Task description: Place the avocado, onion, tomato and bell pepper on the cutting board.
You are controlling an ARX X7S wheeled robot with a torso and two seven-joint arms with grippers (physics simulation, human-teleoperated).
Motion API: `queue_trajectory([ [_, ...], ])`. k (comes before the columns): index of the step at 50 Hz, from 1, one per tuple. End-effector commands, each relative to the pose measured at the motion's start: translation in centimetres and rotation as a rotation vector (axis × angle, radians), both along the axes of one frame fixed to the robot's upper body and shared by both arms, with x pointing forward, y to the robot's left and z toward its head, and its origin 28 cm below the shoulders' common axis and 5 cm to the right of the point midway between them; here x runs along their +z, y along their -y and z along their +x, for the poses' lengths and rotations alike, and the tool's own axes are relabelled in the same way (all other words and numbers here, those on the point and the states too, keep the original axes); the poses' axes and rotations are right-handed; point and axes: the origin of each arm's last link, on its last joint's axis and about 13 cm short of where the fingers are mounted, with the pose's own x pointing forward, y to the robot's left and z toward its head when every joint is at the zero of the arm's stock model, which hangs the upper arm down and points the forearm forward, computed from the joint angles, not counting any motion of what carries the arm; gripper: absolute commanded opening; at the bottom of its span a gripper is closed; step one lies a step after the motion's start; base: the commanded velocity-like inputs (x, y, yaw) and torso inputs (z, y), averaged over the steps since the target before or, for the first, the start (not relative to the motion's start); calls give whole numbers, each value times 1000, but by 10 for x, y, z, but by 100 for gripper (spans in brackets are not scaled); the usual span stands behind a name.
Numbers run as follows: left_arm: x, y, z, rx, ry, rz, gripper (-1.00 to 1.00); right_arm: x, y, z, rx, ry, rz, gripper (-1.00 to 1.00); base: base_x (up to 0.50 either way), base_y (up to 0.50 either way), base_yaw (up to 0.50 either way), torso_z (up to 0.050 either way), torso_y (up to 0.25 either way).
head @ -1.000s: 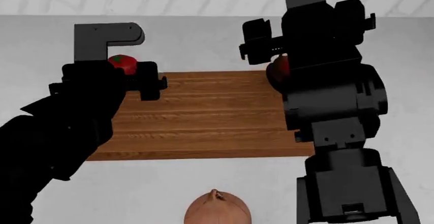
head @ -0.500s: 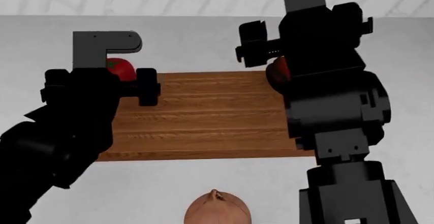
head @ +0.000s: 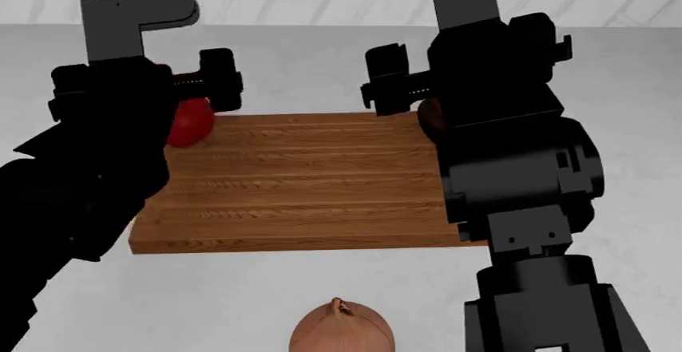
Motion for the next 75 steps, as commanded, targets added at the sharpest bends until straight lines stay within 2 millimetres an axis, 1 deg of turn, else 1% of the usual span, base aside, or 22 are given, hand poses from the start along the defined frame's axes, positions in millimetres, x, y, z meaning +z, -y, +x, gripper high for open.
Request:
queue_trajectory([
  [1, 36, -12, 7, 61, 120, -74, 100, 2, 0, -3, 5, 4, -1, 100, 0, 0, 0, 0, 0],
  [4, 50, -22, 8, 86, 172, -103, 100, 6, 1, -8, 6, 25, 5, 100, 0, 0, 0, 0, 0],
  [6, 59, -31, -2, 93, 204, -112, 100, 8, 2, -13, 6, 34, 1, 100, 0, 0, 0, 0, 0],
  [8, 62, -34, -12, 84, 222, -116, 100, 7, 2, -16, 5, 36, 1, 100, 0, 0, 0, 0, 0],
  [11, 63, -38, -19, 76, 235, -119, 100, 5, 1, -17, 11, 33, 1, 100, 0, 0, 0, 0, 0],
  [14, 65, -44, -42, 50, 267, -82, 100, 5, 2, -19, 13, 38, 5, 100, 0, 0, 0, 0, 0],
  [16, 67, -51, -70, 25, 308, -20, 100, 8, 2, -25, 23, 53, 12, 100, 0, 0, 0, 0, 0],
  [17, 67, -54, -75, 21, 312, -33, 100, 8, 2, -26, 25, 55, 11, 100, 0, 0, 0, 0, 0],
  [22, 69, -80, -126, -14, 354, -13, 100, 19, 1, -46, 64, 85, 18, 100, 0, 0, 1, 0, 0],
  [26, 61, -103, -158, -39, 345, -6, 100, 23, 3, -58, 71, 98, 15, 100, 0, 0, 0, 0, 0],
  [28, 63, -117, -169, -8, 352, -18, 100, 22, 3, -60, 72, 101, 15, 100, 0, 0, 0, 0, 0],
  [34, 64, -130, -192, -12, 331, -39, 100, 26, 2, -68, 81, 112, 13, 100, 0, 0, 0, 0, 0],
  [38, 57, -139, -212, 1, 323, -27, 100, 25, 1, -71, 91, 112, 4, 100, 0, 0, 0, 0, 0],
  [41, 45, -145, -221, 6, 287, -22, 100, 23, 0, -72, 96, 110, 3, 100, 0, 0, 0, 0, 0],
  [46, 39, -146, -238, 3, 276, -21, 100, 24, 1, -80, 89, 118, 9, 100, 0, 0, 0, 0, 0],
  [48, 36, -147, -243, 9, 268, -28, 100, 20, 0, -82, 91, 114, 10, 100, 0, 0, 0, 0, 0],
  [50, 36, -148, -255, 36, 265, -58, 100, 13, -1, -79, 99, 98, 10, 100, 0, 0, 0, 0, 0],
  [54, 39, -134, -271, 49, 309, -52, 100, 10, -3, -76, 111, 97, 23, 100, 0, 0, 0, 0, 0],
  [63, 24, -122, -288, 32, 291, -34, 100, 8, -4, -74, 122, 98, 33, 100, 0, 0, 0, 0, 0],
  [68, 22, -111, -301, 44, 302, -7, 100, 7, -6, -74, 127, 93, 31, 100, 0, 0, 0, 0, 0],
  [71, 16, -113, -302, 56, 285, -11, 100, 5, -7, -72, 133, 93, 32, 100, 0, 0, 0, 0, 0],
  [75, 14, -107, -310, 81, 293, -30, 100, 3, -8, -70, 136, 86, 33, 100, 0, 0, 0, 0, 0],
])
